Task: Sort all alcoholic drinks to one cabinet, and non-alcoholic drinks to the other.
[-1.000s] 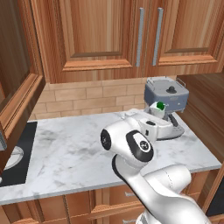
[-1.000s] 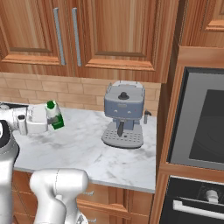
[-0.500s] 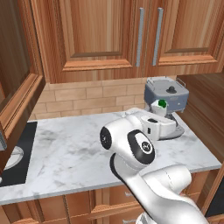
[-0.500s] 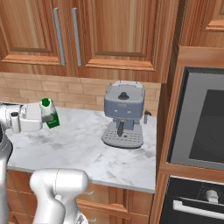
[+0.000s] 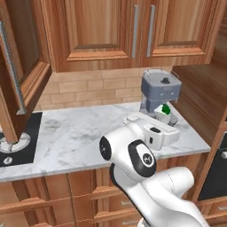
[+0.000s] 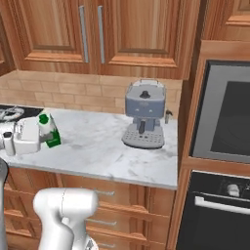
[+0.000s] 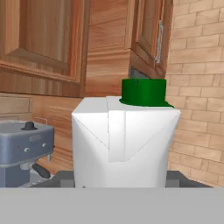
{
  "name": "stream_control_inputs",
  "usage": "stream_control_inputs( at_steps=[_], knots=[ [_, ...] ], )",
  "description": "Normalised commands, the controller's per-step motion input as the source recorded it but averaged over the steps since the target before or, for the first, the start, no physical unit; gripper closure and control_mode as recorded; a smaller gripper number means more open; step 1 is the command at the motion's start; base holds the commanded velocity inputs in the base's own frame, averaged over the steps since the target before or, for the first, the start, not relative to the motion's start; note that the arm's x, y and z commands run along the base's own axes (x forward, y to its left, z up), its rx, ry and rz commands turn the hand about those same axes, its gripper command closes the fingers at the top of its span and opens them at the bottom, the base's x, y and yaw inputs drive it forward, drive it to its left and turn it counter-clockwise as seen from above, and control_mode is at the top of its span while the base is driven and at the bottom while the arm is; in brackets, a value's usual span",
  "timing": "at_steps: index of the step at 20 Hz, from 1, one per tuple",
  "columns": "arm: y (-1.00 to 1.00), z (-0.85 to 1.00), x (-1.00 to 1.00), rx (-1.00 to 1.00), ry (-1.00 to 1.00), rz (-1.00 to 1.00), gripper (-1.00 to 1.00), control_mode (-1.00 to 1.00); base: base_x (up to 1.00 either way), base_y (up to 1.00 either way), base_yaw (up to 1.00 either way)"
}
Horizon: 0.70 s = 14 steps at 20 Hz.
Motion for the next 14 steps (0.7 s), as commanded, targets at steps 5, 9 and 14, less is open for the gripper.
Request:
stream_control_inputs(
  at_steps=[5,9,14],
  knots=[
    [0.0,0.0,0.0,0.0,0.0,0.0,1.0,1.0,-0.78,0.5,0.0],
    [0.0,0.0,0.0,0.0,0.0,0.0,1.0,1.0,-0.65,0.65,0.0],
    [0.0,0.0,0.0,0.0,0.0,0.0,1.0,1.0,-0.5,0.76,0.01]
  ],
)
